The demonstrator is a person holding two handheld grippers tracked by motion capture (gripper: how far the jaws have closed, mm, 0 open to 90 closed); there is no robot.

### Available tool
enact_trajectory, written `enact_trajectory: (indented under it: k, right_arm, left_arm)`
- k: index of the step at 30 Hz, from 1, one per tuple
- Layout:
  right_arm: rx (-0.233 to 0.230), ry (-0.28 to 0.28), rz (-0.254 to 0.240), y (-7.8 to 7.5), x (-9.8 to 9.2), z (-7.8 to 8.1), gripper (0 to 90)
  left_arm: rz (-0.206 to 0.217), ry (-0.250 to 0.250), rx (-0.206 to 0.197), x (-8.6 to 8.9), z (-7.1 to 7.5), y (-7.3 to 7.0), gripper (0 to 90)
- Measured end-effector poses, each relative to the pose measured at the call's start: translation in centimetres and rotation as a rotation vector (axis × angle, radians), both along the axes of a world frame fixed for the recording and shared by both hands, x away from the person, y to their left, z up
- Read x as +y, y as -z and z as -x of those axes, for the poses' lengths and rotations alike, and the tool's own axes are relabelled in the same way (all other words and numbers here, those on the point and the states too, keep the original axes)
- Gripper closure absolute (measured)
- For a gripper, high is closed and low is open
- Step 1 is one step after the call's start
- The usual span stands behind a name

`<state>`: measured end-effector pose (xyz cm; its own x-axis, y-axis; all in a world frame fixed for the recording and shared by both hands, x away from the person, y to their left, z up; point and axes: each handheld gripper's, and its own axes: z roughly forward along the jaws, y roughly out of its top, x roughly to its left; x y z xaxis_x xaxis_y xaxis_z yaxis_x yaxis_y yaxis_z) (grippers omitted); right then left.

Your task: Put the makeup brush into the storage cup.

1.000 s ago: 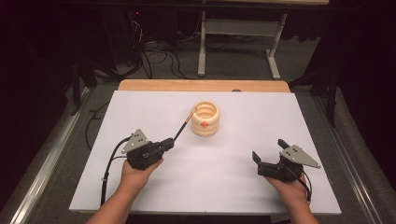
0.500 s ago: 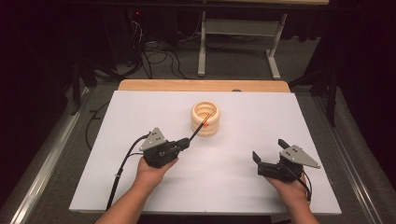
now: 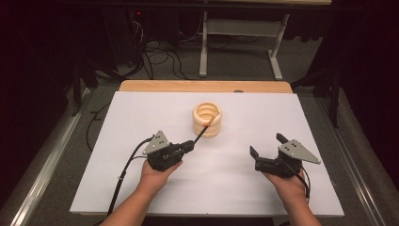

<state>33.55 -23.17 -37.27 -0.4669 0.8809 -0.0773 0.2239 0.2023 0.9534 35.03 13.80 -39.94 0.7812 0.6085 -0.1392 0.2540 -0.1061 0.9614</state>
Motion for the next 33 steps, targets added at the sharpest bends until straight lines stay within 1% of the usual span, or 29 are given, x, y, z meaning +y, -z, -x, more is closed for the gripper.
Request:
enact_trajectory:
  k: [4, 5, 7, 9, 12, 13, 14, 16, 17, 18, 19, 20, 22, 24, 28, 31, 33]
  right_arm:
    - [-0.003, -0.003, 0.007, -0.7, 0.9, -0.5, 1.6]
    - [-0.004, -0.001, -0.003, -0.9, 1.2, -0.7, 1.6]
    - [-0.019, 0.005, -0.004, -1.3, 1.7, -1.0, 1.6]
    - [-0.020, 0.000, -0.017, -1.6, 2.3, -1.4, 1.7]
    - [-0.036, 0.002, -0.009, -1.8, 3.1, -1.7, 2.0]
    - [-0.035, 0.003, -0.010, -1.8, 3.3, -1.7, 2.0]
    - [-0.037, -0.003, -0.022, -1.7, 3.6, -1.7, 2.0]
    - [-0.046, -0.007, -0.024, -1.3, 3.7, -1.6, 2.1]
    - [-0.041, -0.014, -0.033, -1.0, 3.9, -1.5, 2.1]
    - [-0.024, -0.025, -0.034, -0.6, 4.0, -1.4, 2.1]
    - [-0.024, -0.028, -0.022, -0.3, 4.1, -1.4, 2.2]
    - [-0.016, -0.029, -0.022, 0.0, 4.1, -1.3, 2.2]
    - [-0.001, -0.039, -0.034, 0.6, 4.2, -1.1, 2.3]
    - [0.009, -0.049, -0.023, 1.0, 4.3, -1.0, 2.9]
    - [0.017, -0.055, -0.042, 1.2, 4.4, -0.8, 4.2]
    - [0.021, -0.072, -0.056, 1.3, 4.4, -0.8, 5.2]
    - [0.031, -0.079, -0.075, 1.3, 4.6, -0.7, 5.8]
  left_arm:
    - [0.000, -0.005, 0.001, 0.0, 0.0, 0.0, 85.3]
    - [0.003, -0.005, 0.001, 0.0, 0.0, 0.0, 85.3]
    - [0.006, -0.005, -0.001, 0.0, 0.0, 0.0, 85.3]
    - [0.008, -0.005, 0.000, 0.0, 0.0, -0.1, 85.3]
    - [0.011, -0.006, 0.001, 0.0, 0.1, 0.0, 85.3]
    - [0.011, -0.007, 0.001, 0.0, 0.2, 0.0, 85.3]
    - [0.010, -0.007, 0.000, 0.0, 0.2, -0.1, 85.3]
    - [0.010, -0.007, 0.003, 0.1, 0.3, 0.0, 85.3]
    - [0.010, -0.008, 0.006, 0.1, 0.4, 0.0, 85.3]
    - [0.012, -0.006, 0.008, 0.0, 0.4, 0.1, 85.3]
    - [0.010, -0.006, 0.009, -0.1, 0.4, 0.2, 85.3]
    - [0.007, -0.003, 0.009, -0.2, 0.5, 0.2, 85.3]
    - [0.003, 0.002, 0.008, -0.5, 0.6, 0.3, 85.3]
    - [0.002, 0.011, 0.006, -0.9, 0.7, 0.3, 85.3]
    - [-0.005, 0.019, 0.009, -1.3, 0.8, 0.6, 85.3]
    - [-0.013, 0.025, 0.012, -1.6, 0.8, 0.8, 85.3]
    - [-0.015, 0.030, 0.011, -1.7, 0.9, 0.9, 85.3]
